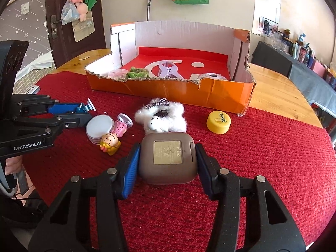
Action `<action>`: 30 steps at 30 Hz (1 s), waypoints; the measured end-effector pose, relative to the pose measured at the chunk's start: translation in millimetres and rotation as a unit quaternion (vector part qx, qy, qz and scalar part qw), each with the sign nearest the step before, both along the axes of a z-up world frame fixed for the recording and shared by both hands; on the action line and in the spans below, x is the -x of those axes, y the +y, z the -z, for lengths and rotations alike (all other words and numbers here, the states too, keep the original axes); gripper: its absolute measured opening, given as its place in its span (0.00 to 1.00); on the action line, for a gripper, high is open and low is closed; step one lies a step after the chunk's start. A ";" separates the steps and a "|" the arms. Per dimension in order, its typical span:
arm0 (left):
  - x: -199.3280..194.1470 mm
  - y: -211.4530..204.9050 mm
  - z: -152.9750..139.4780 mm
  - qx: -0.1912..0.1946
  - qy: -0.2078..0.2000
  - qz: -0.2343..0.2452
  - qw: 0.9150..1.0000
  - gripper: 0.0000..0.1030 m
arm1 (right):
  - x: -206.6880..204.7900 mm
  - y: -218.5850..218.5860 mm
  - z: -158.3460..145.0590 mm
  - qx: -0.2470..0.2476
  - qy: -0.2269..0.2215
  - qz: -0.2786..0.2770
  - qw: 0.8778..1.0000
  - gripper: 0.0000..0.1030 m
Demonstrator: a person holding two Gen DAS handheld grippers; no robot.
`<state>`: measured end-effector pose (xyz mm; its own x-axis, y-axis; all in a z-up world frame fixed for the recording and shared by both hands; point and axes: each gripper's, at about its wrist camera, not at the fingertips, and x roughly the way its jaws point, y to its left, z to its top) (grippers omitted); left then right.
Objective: Organize objects
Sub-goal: 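Grasp the blue-and-black figurine with the left tool while the right tool grasps the grey square device, then carry the figurine and grey device over the box and lower them onto the red mat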
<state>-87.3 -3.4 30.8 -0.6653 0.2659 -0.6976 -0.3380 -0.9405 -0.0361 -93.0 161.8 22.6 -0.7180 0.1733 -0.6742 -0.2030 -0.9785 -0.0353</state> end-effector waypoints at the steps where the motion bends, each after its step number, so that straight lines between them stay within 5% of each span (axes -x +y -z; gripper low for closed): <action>1: -1.0 0.1 -2.1 -0.001 0.003 0.000 1.000 0.24 | -0.2 0.3 -1.1 0.001 0.001 0.001 1.000 0.47; 30: -4.5 -0.8 -23.7 -0.013 0.017 0.005 1.000 0.24 | 1.2 4.6 -8.7 0.009 0.007 0.014 1.000 0.47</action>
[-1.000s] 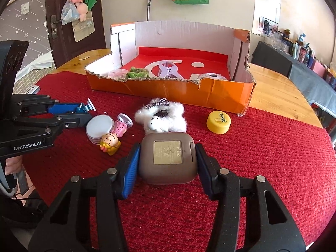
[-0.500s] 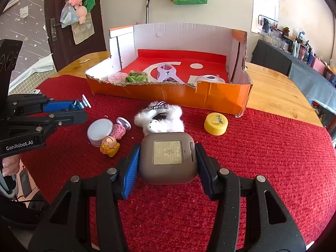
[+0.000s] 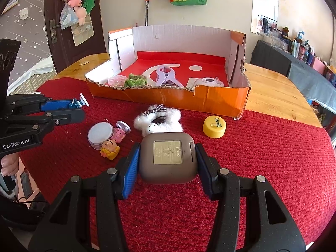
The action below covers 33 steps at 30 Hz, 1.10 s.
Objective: Organize objects
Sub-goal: 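Carry the figurine and grey device over the box and lower them onto the red mat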
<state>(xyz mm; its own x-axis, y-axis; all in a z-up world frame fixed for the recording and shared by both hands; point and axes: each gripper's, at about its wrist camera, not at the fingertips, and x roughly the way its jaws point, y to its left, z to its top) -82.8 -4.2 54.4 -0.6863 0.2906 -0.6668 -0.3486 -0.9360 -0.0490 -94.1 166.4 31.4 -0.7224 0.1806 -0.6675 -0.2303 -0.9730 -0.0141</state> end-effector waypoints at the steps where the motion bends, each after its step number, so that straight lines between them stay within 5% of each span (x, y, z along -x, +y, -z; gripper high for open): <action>1: 0.8 0.0 -3.3 -0.001 0.003 0.000 1.000 0.24 | 0.0 0.1 -2.5 -0.001 0.001 0.000 1.000 0.47; 22: 52.6 -5.1 -46.1 -0.033 0.012 -0.002 0.999 0.24 | 42.0 16.8 -64.2 -0.026 0.037 -0.010 0.999 0.47; 33: 126.9 -0.8 -40.6 -0.029 -0.050 0.003 0.998 0.24 | 120.4 63.3 -70.9 -0.025 -0.022 -0.010 0.999 0.47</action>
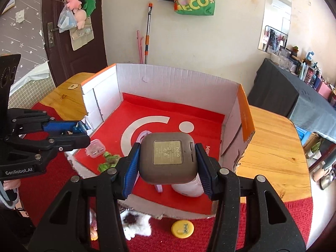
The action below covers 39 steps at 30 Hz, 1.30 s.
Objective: Organize objects
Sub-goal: 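Carry the figurine and grey device over the box and lower them onto the red mat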
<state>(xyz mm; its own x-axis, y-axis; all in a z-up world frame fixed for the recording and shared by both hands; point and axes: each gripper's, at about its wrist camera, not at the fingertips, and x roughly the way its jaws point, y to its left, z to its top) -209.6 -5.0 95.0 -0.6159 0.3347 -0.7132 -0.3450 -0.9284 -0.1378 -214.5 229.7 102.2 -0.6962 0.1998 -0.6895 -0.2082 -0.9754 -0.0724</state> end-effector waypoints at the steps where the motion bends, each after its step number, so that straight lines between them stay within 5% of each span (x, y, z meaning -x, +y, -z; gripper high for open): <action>1: 6.2 0.1 3.3 0.003 -0.008 -0.002 1.000 0.24 | 6.1 4.8 3.5 0.004 -0.008 0.003 1.000 0.48; 24: 61.6 2.8 45.1 0.034 -0.102 0.001 0.994 0.24 | 58.4 37.9 52.0 0.010 -0.138 0.039 0.990 0.48; 39: 72.4 -5.0 59.8 0.025 -0.138 -0.015 0.990 0.24 | 65.6 42.7 63.8 0.023 -0.169 0.037 0.985 0.48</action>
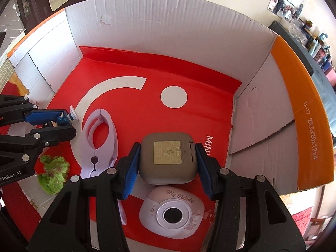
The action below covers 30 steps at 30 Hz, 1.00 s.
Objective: Organize objects
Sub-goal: 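Carry the figurine and grey device over the box and lower them onto the red mat, then open both tools to release the figurine and grey device inside the box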
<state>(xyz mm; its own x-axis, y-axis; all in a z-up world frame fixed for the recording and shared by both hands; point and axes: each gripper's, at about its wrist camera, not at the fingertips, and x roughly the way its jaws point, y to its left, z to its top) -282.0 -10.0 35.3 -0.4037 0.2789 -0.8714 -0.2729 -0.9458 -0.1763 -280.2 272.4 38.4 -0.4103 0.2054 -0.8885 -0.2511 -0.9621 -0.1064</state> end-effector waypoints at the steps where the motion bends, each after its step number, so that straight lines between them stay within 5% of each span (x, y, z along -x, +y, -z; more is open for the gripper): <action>1: 0.2 -0.3 0.4 0.000 0.000 -0.001 1.000 0.24 | 0.4 0.0 1.0 0.001 -0.001 0.001 1.000 0.48; 30: 2.0 6.7 1.3 0.019 0.007 -0.004 1.000 0.24 | -9.4 15.4 -5.0 0.025 0.002 0.009 1.000 0.48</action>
